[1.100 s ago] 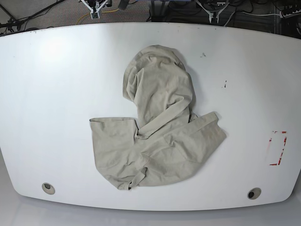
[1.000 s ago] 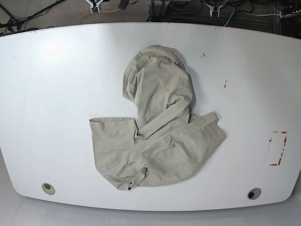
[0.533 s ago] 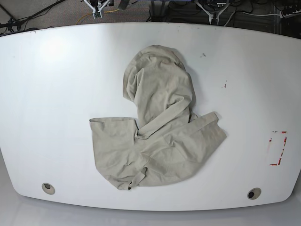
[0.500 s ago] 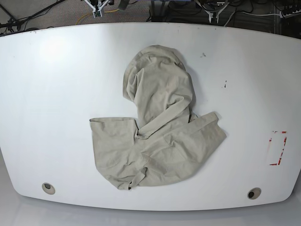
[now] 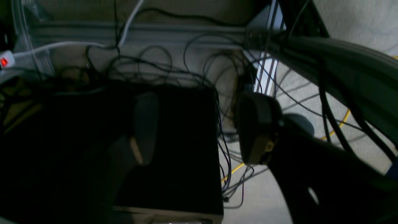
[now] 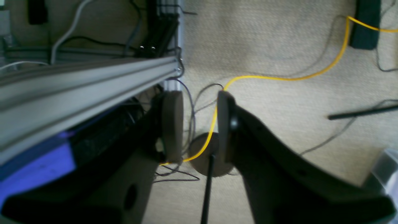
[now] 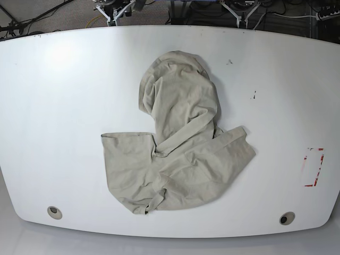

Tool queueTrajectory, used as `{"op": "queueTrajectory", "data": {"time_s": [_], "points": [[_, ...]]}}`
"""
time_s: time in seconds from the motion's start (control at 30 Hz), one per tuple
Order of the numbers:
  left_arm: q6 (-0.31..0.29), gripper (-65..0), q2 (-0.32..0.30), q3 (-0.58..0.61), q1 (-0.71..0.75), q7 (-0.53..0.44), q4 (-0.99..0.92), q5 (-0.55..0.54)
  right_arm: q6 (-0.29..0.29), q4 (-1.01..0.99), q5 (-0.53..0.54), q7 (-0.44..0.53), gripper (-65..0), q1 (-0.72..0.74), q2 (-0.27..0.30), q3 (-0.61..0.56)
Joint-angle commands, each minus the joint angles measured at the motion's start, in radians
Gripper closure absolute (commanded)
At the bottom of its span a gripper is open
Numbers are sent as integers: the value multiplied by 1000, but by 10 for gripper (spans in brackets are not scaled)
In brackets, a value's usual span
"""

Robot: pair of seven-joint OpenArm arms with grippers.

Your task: Fold the T-shirt properly

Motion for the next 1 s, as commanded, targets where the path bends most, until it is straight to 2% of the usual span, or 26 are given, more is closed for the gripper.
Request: {"op": "queueTrajectory", "data": {"time_s": [0.0, 0.2, 0.33, 0.53, 0.7, 0.8, 0.97], "points": [[3, -369, -5, -1, 18, -20, 0, 0, 6, 30, 8, 4, -174, -28, 9, 3], [3, -369, -5, -6, 55, -81, 13, -1, 6, 118, 10, 4, -174, -96, 3, 3], [3, -369, -22, -7, 122, -112, 98, -4, 6, 167, 19, 4, -174, -151, 3, 4], [3, -369, -33, -9, 257, -112, 294, -4, 16, 296, 117, 4, -174, -251, 3, -3], [3, -368, -77, -9, 371, -113, 458, -4, 16, 392, 120, 4, -174, -332, 1, -3], [3, -368, -88, -9, 435, -112, 553, -4, 16, 454, 120, 4, -174, -384, -20, -3], [3, -368, -140, -11, 584, -115, 751, -7, 12, 612, 123, 1, -174, -509, -40, 3]]}}
